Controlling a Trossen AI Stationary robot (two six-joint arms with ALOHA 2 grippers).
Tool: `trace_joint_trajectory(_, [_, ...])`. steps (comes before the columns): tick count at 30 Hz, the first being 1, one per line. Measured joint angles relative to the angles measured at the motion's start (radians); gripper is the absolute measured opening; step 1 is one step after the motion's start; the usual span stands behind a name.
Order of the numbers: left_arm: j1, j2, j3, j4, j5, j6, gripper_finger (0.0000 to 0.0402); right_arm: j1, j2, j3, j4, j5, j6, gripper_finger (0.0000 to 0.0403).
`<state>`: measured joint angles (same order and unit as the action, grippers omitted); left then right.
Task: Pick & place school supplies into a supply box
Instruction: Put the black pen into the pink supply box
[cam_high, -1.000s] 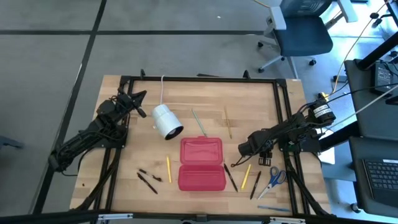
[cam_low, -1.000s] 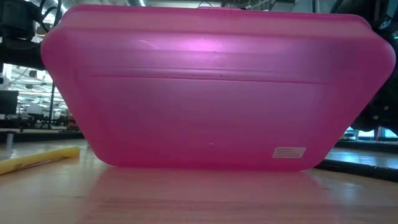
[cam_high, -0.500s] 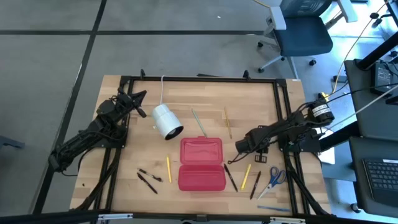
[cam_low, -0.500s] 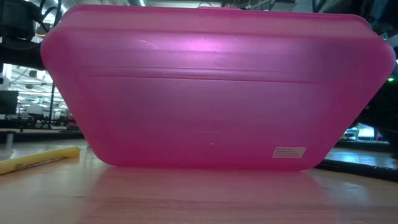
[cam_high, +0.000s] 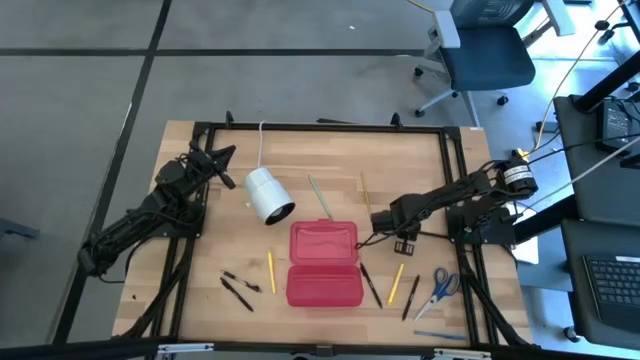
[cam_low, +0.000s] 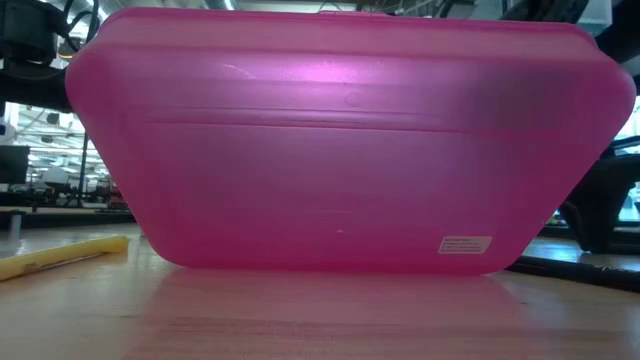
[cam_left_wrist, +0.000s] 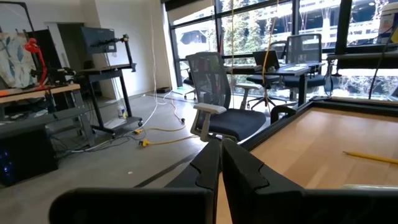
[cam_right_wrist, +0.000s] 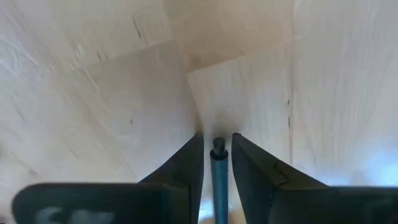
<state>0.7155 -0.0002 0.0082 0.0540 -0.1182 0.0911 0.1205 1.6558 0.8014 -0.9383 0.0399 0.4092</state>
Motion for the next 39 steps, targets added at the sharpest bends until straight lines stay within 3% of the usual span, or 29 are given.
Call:
trace_joint_trajectory(12, [0.000,0.000,0.000,-0.001,0.000,0.000,0.0013,-0.002,0.005,0.044,0.005,0.053,-0.061,0.0087])
trace_joint_trajectory(21, [0.000,0.000,0.000,-0.001,0.000,0.000,0.0008,-0.004,0.004,0.055,0.053,0.034,-0.102,0.0087])
trace_joint_trajectory(27, [0.000,0.000,0.000,-0.002,0.000,0.000,0.0012,0.002,-0.027,0.117,-0.070,0.034,-0.096,0.0087])
trace_joint_trajectory(33, [0.000,0.000,0.000,-0.005,0.000,0.000,0.0009,0.009,-0.121,0.123,-0.188,0.010,0.009,0.0089])
trace_joint_trajectory(39, [0.000,0.000,0.000,-0.005,0.000,0.000,0.0010,0.009,-0.167,0.094,-0.252,-0.017,0.094,0.0142])
